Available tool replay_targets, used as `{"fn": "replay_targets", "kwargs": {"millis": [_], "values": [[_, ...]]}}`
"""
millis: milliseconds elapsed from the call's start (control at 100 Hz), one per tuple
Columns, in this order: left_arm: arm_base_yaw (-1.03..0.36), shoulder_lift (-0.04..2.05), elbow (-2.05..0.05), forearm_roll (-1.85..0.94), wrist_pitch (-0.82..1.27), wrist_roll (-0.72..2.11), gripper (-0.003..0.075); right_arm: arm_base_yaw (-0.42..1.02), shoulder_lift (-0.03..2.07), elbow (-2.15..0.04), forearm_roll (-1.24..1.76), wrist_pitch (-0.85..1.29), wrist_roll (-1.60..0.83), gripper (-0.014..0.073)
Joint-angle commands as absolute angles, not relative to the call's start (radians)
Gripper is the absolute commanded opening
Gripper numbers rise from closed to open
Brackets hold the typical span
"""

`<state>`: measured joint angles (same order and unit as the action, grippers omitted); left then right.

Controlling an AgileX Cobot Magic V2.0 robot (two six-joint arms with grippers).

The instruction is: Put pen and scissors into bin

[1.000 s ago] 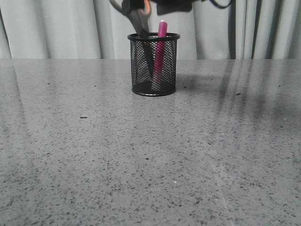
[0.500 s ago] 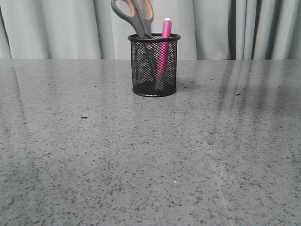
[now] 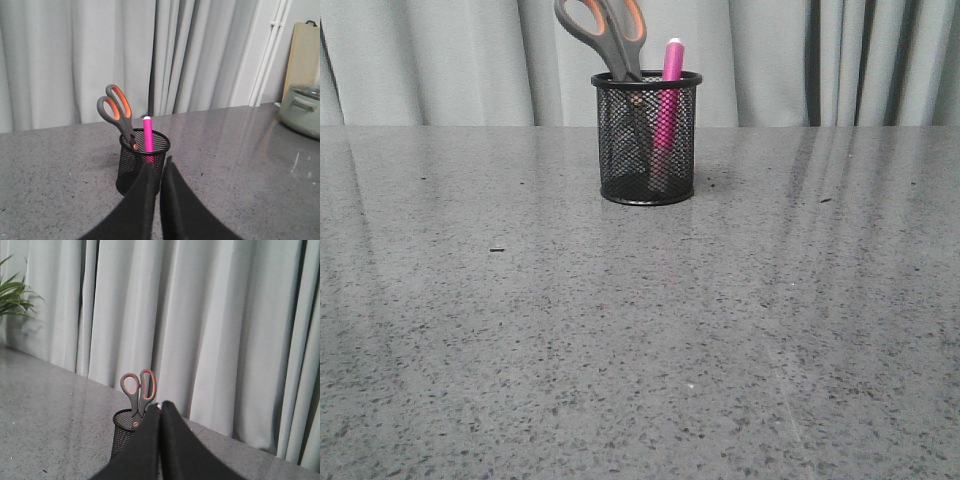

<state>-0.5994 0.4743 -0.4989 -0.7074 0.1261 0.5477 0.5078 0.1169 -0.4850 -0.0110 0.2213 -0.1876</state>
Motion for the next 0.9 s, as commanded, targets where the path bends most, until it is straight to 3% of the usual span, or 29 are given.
{"fn": "replay_targets", "kwargs": {"millis": [0, 120, 890], "values": [[-0.597, 0.486, -0.517, -0.735, 0.044, 0.537, -0.002, 0.502, 0.011, -0.451, -0.025, 0.183, -0.19, -0.0065], [-0.597, 0.486, -0.517, -0.735, 0.044, 0.537, -0.002, 0.502, -0.029, -0.441, -0.023, 0.283, -0.19, -0.0065], [-0.597, 0.486, -0.517, -0.737, 0.051, 0.537, -0.002, 0.501, -0.01, -0.439, -0.017, 0.297, -0.19, -0.0065]]}}
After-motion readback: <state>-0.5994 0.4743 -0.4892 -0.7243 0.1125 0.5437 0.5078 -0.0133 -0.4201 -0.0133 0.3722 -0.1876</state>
